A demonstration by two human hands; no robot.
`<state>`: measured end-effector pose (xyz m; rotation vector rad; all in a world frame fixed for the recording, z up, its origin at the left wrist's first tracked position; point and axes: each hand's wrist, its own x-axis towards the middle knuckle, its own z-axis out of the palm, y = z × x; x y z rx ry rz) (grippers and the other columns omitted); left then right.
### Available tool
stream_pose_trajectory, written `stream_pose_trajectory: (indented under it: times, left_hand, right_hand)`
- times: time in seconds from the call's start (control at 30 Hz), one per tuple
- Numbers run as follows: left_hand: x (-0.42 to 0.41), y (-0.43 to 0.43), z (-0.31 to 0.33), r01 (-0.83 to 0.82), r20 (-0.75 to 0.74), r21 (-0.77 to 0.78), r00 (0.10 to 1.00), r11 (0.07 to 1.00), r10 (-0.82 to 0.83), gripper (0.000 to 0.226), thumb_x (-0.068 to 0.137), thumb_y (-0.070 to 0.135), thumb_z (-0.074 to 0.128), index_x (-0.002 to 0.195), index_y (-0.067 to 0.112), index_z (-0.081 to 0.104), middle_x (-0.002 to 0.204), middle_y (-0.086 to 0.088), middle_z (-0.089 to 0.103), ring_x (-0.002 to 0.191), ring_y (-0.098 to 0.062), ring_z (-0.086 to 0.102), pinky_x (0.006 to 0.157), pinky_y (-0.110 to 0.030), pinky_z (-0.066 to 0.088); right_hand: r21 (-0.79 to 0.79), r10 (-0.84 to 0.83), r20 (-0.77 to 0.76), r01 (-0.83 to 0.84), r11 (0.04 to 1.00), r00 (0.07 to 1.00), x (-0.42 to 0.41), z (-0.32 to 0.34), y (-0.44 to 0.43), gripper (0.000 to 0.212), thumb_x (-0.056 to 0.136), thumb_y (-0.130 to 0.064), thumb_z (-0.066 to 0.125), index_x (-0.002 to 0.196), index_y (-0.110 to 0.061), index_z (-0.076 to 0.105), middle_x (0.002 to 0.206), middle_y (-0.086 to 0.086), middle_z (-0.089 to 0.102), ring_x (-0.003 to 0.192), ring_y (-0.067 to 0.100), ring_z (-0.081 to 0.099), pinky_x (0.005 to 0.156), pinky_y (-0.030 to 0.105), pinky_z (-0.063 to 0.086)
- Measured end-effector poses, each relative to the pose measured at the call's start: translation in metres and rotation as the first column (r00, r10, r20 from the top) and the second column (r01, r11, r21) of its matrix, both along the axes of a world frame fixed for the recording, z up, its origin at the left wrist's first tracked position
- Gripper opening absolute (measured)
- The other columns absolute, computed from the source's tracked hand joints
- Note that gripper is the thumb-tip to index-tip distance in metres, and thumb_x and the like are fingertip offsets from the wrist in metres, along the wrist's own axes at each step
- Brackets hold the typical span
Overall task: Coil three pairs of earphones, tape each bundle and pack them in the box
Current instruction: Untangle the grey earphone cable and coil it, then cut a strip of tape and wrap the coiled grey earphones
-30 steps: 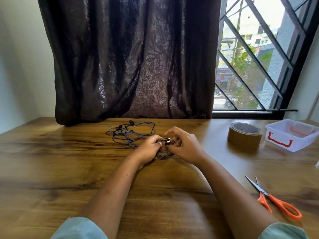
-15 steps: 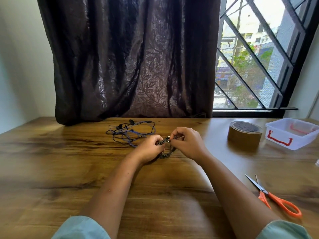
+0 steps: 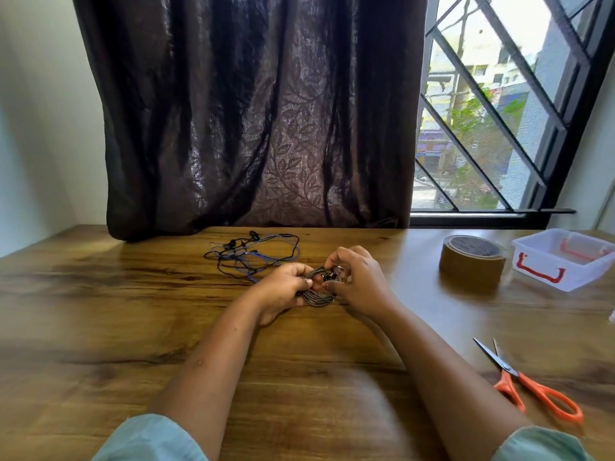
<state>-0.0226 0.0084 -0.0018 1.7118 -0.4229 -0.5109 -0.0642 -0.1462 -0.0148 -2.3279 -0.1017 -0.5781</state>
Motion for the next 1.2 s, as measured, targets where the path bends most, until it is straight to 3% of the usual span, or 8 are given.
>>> stream_pose_trajectory:
  times: [0.13, 0.27, 0.4, 0.5, 0.63, 0.77, 0.93, 1.2]
  left_hand:
    - [0.002, -0.003, -0.003, -0.023, 0.017, 0.035, 1.0, 0.999, 0.022, 0.022, 0.097, 0.0, 0.039, 0.105, 0.007, 0.058, 0.094, -0.008, 0.064, 0.081, -0.013, 0.061, 0.061, -0.02, 0.049]
    - [0.004, -0.006, -0.006, -0.1, 0.16, 0.162, 0.984, 0.982, 0.074, 0.02, 0.096, 0.007, 0.045, 0.101, 0.015, 0.062, 0.092, -0.004, 0.067, 0.083, -0.017, 0.061, 0.068, -0.027, 0.047]
    - [0.001, -0.004, -0.006, -0.304, 0.524, 0.335, 0.847, 0.892, 0.091, 0.019, 0.091, 0.018, 0.058, 0.109, 0.025, 0.061, 0.094, 0.007, 0.066, 0.087, -0.009, 0.06, 0.065, -0.021, 0.042]
    - [0.001, -0.003, -0.009, -0.386, 0.653, 0.349, 0.754, 0.854, 0.073, 0.018, 0.086, 0.023, 0.066, 0.103, 0.026, 0.065, 0.093, 0.008, 0.067, 0.09, -0.008, 0.061, 0.074, -0.022, 0.044]
    - [0.002, -0.007, -0.014, -0.42, 0.699, 0.316, 0.71, 0.851, 0.091, 0.007, 0.085, 0.028, 0.066, 0.093, 0.027, 0.067, 0.085, 0.01, 0.065, 0.088, -0.009, 0.061, 0.073, -0.023, 0.045]
    - [0.004, -0.007, -0.015, -0.45, 0.725, 0.31, 0.682, 0.838, 0.098, 0.008, 0.088, 0.033, 0.061, 0.093, 0.03, 0.067, 0.097, 0.007, 0.067, 0.092, -0.012, 0.059, 0.075, -0.027, 0.046]
    - [0.004, -0.01, -0.016, -0.411, 0.731, 0.271, 0.676, 0.87, 0.092, 0.013, 0.092, 0.03, 0.056, 0.093, 0.028, 0.069, 0.097, 0.007, 0.068, 0.09, -0.009, 0.058, 0.075, -0.027, 0.045]
    - [0.008, -0.01, -0.014, -0.452, 0.797, 0.083, 0.565, 0.888, 0.214, 0.019, 0.096, 0.027, 0.048, 0.088, 0.024, 0.065, 0.095, 0.008, 0.063, 0.098, -0.014, 0.054, 0.084, -0.037, 0.048]
  right_hand:
    - [-0.081, -0.037, -0.032, 0.034, 0.996, 0.999, 0.004, -0.005, -0.002, 0.029, 0.08, -0.024, 0.072, 0.094, -0.035, 0.049, 0.105, -0.008, 0.053, 0.102, 0.018, 0.046, 0.08, 0.027, 0.04]
    - [0.014, 0.049, -0.08, -0.048, 0.999, 0.996, 0.003, -0.005, -0.001, 0.026, 0.08, -0.023, 0.074, 0.094, -0.025, 0.052, 0.085, -0.01, 0.059, 0.075, 0.008, 0.052, 0.057, 0.009, 0.038]
    - [-0.003, 0.02, -0.088, -0.021, 1.0, 0.996, 0.003, -0.002, -0.002, 0.022, 0.079, -0.018, 0.073, 0.091, -0.021, 0.056, 0.082, -0.008, 0.059, 0.07, 0.003, 0.049, 0.055, 0.008, 0.037]
    - [-0.057, -0.033, -0.096, 0.028, 0.998, 0.995, 0.004, -0.002, -0.003, 0.02, 0.08, -0.019, 0.073, 0.086, -0.025, 0.055, 0.08, -0.012, 0.055, 0.07, 0.0, 0.046, 0.056, 0.003, 0.035]
    - [-0.111, -0.065, -0.109, 0.053, 0.992, 0.992, 0.006, -0.005, -0.003, 0.017, 0.083, -0.023, 0.07, 0.087, -0.027, 0.054, 0.087, -0.009, 0.056, 0.08, 0.009, 0.049, 0.057, 0.005, 0.035]
    - [-0.051, -0.057, -0.1, 0.052, 0.997, 0.993, 0.006, -0.005, -0.004, 0.008, 0.089, -0.024, 0.063, 0.091, -0.028, 0.057, 0.093, -0.008, 0.06, 0.086, 0.01, 0.054, 0.064, 0.014, 0.036]
    - [-0.028, -0.037, -0.08, 0.035, 0.999, 0.996, 0.006, -0.004, -0.003, 0.015, 0.096, -0.017, 0.05, 0.098, -0.02, 0.065, 0.094, -0.007, 0.059, 0.084, 0.008, 0.051, 0.06, 0.002, 0.037]
    - [0.173, -0.074, 0.046, 0.065, 0.983, 0.996, 0.007, -0.006, -0.007, 0.021, 0.098, -0.013, 0.047, 0.093, -0.017, 0.066, 0.092, -0.002, 0.065, 0.086, 0.014, 0.059, 0.067, 0.012, 0.043]
